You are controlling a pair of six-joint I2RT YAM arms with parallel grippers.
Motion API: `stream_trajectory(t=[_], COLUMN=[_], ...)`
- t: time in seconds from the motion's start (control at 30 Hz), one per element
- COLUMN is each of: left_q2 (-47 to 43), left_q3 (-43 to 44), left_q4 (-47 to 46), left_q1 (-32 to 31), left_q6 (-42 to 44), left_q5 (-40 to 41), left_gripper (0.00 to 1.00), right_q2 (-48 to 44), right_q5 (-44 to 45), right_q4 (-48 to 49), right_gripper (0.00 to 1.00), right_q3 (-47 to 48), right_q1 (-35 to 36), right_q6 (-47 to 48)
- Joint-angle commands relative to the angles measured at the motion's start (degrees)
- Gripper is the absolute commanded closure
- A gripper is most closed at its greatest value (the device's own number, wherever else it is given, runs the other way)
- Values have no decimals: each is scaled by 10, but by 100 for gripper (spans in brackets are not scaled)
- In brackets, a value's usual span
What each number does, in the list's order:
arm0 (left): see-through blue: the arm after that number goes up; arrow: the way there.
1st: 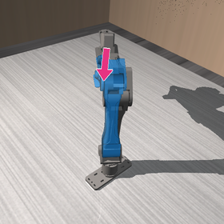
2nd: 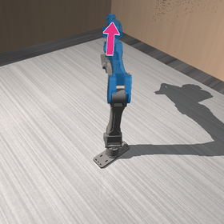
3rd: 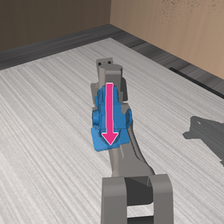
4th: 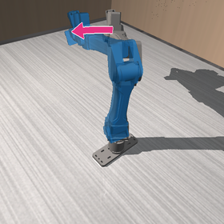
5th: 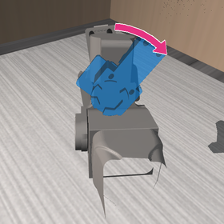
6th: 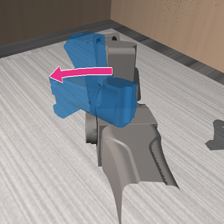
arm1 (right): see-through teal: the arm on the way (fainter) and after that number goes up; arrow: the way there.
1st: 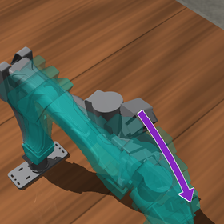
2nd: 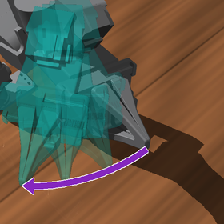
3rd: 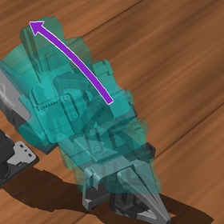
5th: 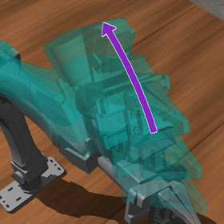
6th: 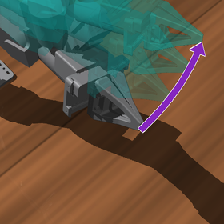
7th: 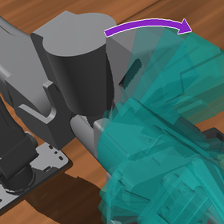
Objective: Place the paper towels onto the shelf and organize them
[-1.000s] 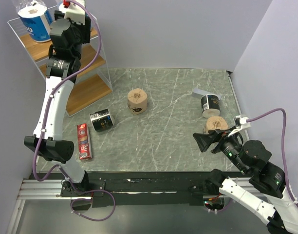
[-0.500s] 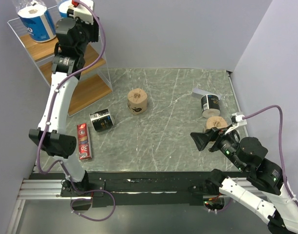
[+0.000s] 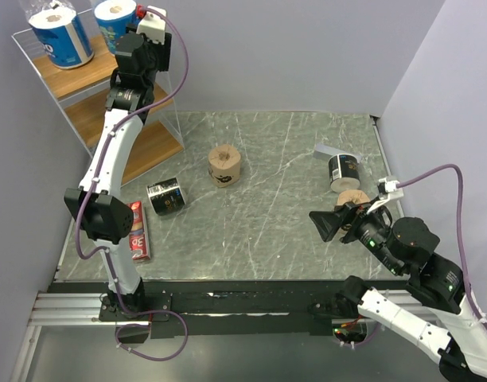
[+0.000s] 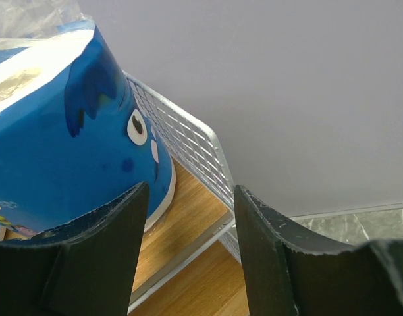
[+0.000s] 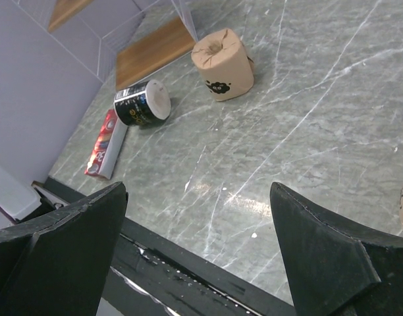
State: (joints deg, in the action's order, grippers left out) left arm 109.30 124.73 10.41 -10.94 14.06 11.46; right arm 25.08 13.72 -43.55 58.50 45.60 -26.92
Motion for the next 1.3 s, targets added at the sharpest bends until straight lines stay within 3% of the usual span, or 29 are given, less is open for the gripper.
stream_trajectory(t=[0.0,0.23,0.43,0.63,0.77,0.93,1.03,1.13,1.27], left_q2=[3,21,-34,-48,-81,-167,-220,-278,-366], left_q3=[33,53,-26,-24,-33,-84,-120,-177,-318], left_q4=[-57,-42,-88,-64,-40,-10,25,67,122], left_q1=[18,40,40,39,36,25,16,12,12], left_q6=[7,1,-11,-13,-32,-89,-133,-190,-257], left_q5=[37,69,28,26,-2,-64,-99,-125,-144], left_gripper=[40,39,38,37,30,15,1,4,4], right_q2=[21,33,35,36,32,44,45,33,25], right_q5=[-5,-7,-2,-4,-4,-17,-29,-45,-62], right_q4=[24,30,39,43,61,77,91,115,145], right_gripper=[4,4,3,3,2,2,2,2,2], right_q3=[28,23,14,14,-2,-17,-30,-57,-104], right_q1=[-1,0,-1,-1,-1,0,-1,-1,0], right_q6=[8,8,14,20,22,15,7,-2,-9])
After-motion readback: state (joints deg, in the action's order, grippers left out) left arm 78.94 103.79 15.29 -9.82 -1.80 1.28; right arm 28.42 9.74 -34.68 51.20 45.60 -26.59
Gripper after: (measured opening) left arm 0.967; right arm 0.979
